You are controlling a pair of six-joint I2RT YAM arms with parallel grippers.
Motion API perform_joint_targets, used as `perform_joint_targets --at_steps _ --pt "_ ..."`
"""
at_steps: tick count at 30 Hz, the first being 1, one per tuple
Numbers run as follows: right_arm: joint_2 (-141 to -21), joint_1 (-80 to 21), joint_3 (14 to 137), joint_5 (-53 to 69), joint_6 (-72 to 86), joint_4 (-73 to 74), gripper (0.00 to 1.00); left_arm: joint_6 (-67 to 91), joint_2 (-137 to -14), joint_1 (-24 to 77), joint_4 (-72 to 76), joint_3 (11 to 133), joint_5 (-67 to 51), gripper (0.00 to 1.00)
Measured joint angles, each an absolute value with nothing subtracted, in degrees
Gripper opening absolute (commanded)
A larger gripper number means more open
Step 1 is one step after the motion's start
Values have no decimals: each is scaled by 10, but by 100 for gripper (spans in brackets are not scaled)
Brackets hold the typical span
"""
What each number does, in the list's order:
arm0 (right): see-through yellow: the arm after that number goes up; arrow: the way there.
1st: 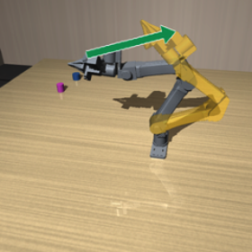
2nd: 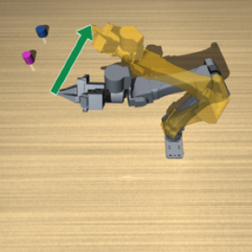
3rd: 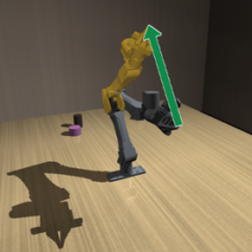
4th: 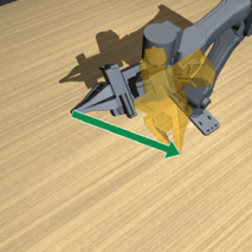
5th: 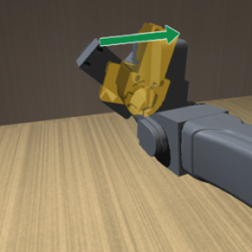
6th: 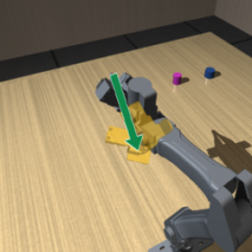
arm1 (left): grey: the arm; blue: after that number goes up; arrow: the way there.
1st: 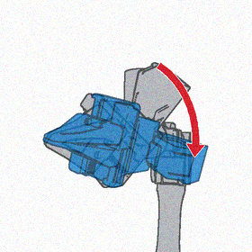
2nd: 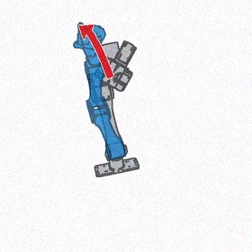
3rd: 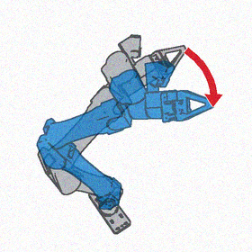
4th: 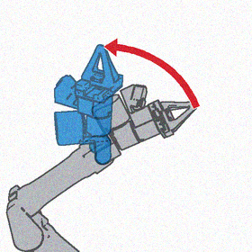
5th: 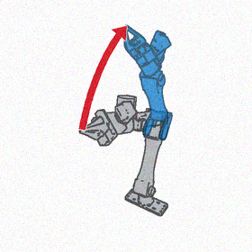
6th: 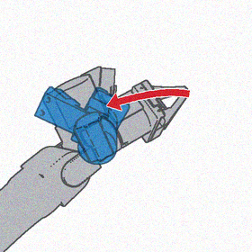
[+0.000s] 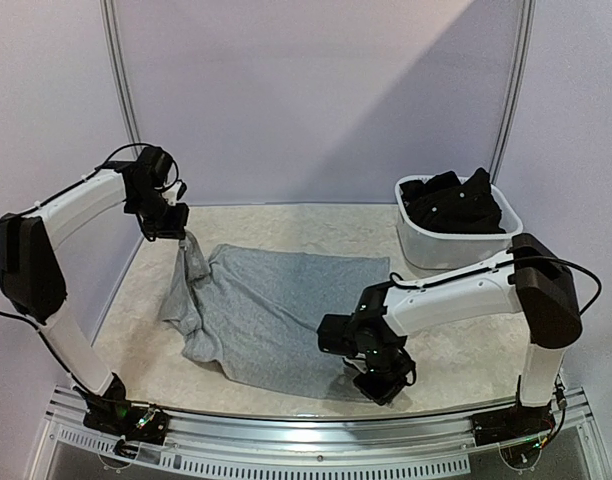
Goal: Fold and stack the mixed laundry pile
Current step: Smooth out the flattened tank top at the center of the board.
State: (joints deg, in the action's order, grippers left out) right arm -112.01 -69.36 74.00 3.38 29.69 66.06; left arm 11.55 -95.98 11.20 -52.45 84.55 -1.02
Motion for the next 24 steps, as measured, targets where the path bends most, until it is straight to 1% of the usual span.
perform_joint_targets --at_steps 4,7,16,22,23,24 --pt "-1082 -686 683 33 319 684 0 109 -998 92 -522 891 -11 0" --pt "-1070 -681 667 32 330 703 0 105 -1028 76 -521 909 -13 0" --pt "-1053 -642 666 6 347 733 0 94 -1133 7 -521 995 -22 0" --pt "-1054 -614 668 -14 346 747 0 91 -1144 -38 -520 990 -21 0" --pt "-1055 -609 672 -17 345 750 3 92 -1144 -47 -518 987 -21 0" --pt "-1058 -606 676 -18 343 752 7 92 -1144 -55 -517 981 -21 6"
